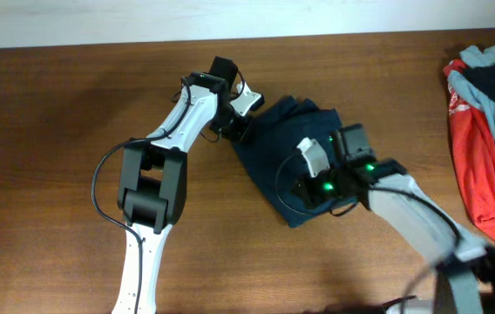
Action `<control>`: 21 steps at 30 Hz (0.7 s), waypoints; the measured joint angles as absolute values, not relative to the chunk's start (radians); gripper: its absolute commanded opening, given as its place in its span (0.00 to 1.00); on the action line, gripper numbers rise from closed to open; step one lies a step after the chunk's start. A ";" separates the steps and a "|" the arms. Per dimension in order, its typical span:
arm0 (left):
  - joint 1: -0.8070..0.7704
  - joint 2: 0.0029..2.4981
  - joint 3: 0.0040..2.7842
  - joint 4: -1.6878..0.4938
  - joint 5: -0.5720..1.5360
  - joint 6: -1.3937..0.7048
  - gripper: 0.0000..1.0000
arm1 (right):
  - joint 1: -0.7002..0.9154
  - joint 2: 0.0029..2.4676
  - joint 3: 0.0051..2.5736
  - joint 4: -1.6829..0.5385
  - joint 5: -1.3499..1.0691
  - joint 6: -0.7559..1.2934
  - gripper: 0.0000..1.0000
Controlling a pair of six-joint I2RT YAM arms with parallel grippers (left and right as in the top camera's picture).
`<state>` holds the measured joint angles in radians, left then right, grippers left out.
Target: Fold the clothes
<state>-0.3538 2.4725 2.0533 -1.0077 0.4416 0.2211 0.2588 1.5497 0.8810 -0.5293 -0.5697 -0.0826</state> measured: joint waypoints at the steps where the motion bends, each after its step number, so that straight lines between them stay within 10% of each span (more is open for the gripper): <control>1: -0.353 2.473 2.053 -1.008 0.442 0.221 0.16 | 0.259 1.593 0.881 -0.517 -0.570 -0.081 0.06; 21: -0.352 2.473 2.053 -1.010 0.445 0.221 0.15 | 0.247 1.762 0.913 -0.872 -0.350 0.170 0.04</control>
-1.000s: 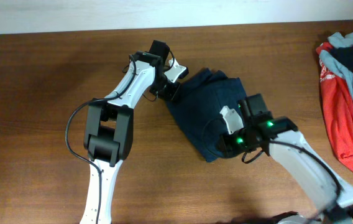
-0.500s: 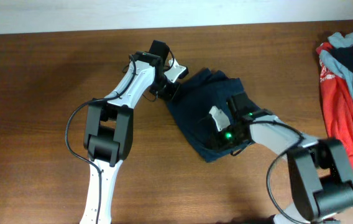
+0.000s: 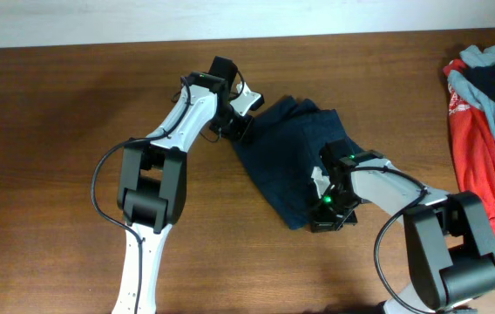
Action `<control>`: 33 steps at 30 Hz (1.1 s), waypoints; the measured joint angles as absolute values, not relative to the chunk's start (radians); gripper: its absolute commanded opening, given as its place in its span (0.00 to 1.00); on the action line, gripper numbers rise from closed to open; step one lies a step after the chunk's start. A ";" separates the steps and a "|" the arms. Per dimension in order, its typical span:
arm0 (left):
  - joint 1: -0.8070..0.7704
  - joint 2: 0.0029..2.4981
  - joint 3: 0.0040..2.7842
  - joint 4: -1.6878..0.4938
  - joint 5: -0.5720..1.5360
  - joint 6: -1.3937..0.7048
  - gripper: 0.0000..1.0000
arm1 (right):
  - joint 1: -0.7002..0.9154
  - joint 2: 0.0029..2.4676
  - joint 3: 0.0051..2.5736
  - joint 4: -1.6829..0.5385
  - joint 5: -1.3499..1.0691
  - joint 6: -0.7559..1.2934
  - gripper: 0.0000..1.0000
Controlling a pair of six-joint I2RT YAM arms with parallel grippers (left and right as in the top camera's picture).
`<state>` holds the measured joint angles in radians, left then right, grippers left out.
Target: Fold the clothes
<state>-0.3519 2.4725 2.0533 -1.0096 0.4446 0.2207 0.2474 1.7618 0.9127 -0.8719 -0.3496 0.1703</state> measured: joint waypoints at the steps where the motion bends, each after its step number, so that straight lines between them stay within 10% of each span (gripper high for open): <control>1: -0.350 2.473 2.053 -1.012 0.446 0.221 0.15 | 0.247 1.757 0.912 -0.877 -0.339 0.180 0.04; 8: -0.302 2.477 2.218 -1.232 0.410 0.220 0.25 | 0.247 1.423 0.899 -0.857 -0.300 0.171 0.05; 18: -0.172 2.216 2.484 -1.516 0.388 0.011 0.27 | 0.246 0.987 0.909 -0.792 -0.303 0.157 0.73; 33: -0.290 2.123 2.248 -1.684 0.167 -0.071 0.34 | 0.246 1.062 0.909 -0.839 -0.303 0.159 0.86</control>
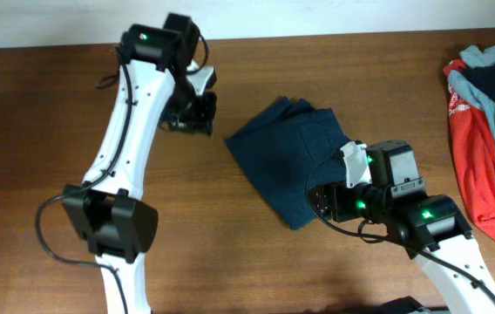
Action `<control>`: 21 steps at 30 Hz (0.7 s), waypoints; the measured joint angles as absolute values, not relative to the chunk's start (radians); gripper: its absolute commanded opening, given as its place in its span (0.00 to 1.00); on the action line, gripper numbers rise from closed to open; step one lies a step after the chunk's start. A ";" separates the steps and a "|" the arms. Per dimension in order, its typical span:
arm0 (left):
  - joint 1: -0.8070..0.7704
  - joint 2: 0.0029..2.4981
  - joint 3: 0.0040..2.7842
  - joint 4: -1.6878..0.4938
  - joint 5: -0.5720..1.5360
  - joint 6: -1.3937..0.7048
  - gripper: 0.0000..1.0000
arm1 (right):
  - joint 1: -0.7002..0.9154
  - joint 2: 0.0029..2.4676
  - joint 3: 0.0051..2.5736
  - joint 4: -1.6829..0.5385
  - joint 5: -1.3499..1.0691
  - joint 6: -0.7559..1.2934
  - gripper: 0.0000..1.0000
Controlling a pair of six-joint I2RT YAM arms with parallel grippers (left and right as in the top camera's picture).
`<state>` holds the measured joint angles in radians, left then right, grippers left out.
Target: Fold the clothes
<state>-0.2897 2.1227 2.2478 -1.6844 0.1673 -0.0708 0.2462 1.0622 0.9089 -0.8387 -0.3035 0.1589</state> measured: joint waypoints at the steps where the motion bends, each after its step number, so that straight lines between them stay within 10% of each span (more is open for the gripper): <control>1: -0.292 2.103 2.220 -1.686 0.151 -0.075 0.38 | 0.246 1.062 0.909 -0.838 -0.303 0.159 0.91; 5: -0.292 1.888 1.901 -1.641 0.019 -0.134 0.55 | 0.246 1.064 0.908 -0.840 -0.303 0.160 0.95; 12: -0.287 1.683 1.330 -0.899 0.305 -0.257 0.97 | 0.246 1.065 0.909 -0.835 -0.303 0.161 0.96; 21: -0.298 1.797 0.936 -0.274 0.591 -0.672 0.99 | 0.246 1.065 0.908 -0.834 -0.303 0.161 0.96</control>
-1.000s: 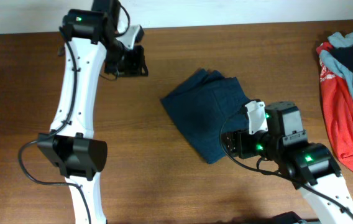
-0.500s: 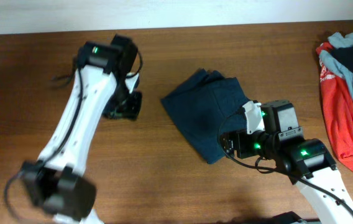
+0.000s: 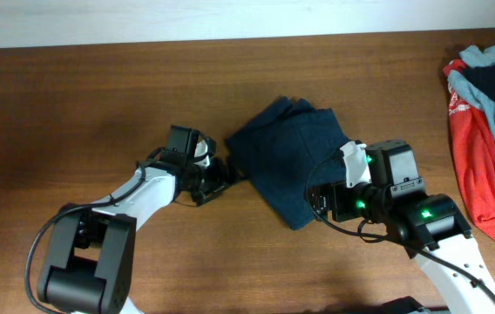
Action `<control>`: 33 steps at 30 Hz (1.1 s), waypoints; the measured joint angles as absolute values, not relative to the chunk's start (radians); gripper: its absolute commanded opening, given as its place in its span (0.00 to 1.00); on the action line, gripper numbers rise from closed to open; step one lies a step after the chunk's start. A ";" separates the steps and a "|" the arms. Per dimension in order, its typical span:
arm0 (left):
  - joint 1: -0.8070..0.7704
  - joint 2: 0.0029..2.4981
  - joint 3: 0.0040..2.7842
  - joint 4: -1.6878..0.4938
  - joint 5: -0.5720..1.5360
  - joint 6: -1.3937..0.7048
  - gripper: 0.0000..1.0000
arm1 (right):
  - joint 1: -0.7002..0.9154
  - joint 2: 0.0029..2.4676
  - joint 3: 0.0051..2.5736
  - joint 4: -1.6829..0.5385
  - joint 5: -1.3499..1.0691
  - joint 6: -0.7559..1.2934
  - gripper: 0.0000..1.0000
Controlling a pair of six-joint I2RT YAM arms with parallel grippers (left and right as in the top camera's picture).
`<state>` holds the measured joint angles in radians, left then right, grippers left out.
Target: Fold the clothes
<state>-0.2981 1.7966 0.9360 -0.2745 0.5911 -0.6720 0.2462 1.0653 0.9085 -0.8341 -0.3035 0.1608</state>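
Note:
A dark blue garment (image 3: 284,157) lies folded into a compact slanted rectangle at the table's middle. My left gripper (image 3: 220,178) is low on the table, just left of the garment's left corner, its fingers pointing at the cloth and apparently open with nothing in them. My right gripper (image 3: 320,202) sits at the garment's lower right edge. Its fingers are dark against the cloth, so their state does not show.
A pile of unfolded clothes (image 3: 483,131), red, grey and dark, lies at the right edge of the wooden table (image 3: 73,113). The right arm's body (image 3: 422,218) reaches in from the lower right.
My left arm was raised at the back left, away from the garment. Now it is drawn in low, with its gripper by the garment's left corner. The right gripper and the garment have not moved.
At first my left gripper was at the garment's upper left corner and the right one over its right part. The right then sat at the lower right edge. Later the left was up and away, and the garment lay neatly folded. Now the left is back beside it.

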 measured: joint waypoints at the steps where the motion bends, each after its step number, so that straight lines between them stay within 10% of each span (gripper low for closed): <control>1: -0.304 1.804 0.935 -0.250 0.599 -0.699 0.99 | 0.246 1.065 0.908 -0.834 -0.303 0.161 0.96; 12: -0.457 1.957 0.966 0.146 0.671 -1.112 0.96 | 0.246 1.066 0.908 -0.833 -0.303 0.161 0.97; 24: -0.509 2.040 0.957 0.244 0.640 -1.077 0.01 | 0.246 1.066 0.908 -0.834 -0.303 0.160 0.97; 33: -0.356 2.052 0.950 0.216 0.743 -0.984 0.01 | 0.246 1.066 0.908 -0.861 -0.303 0.161 0.97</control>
<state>-0.3557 2.0518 0.9501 0.2161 0.7425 -0.9836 0.2462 1.0660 0.9085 -0.8608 -0.3035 0.1608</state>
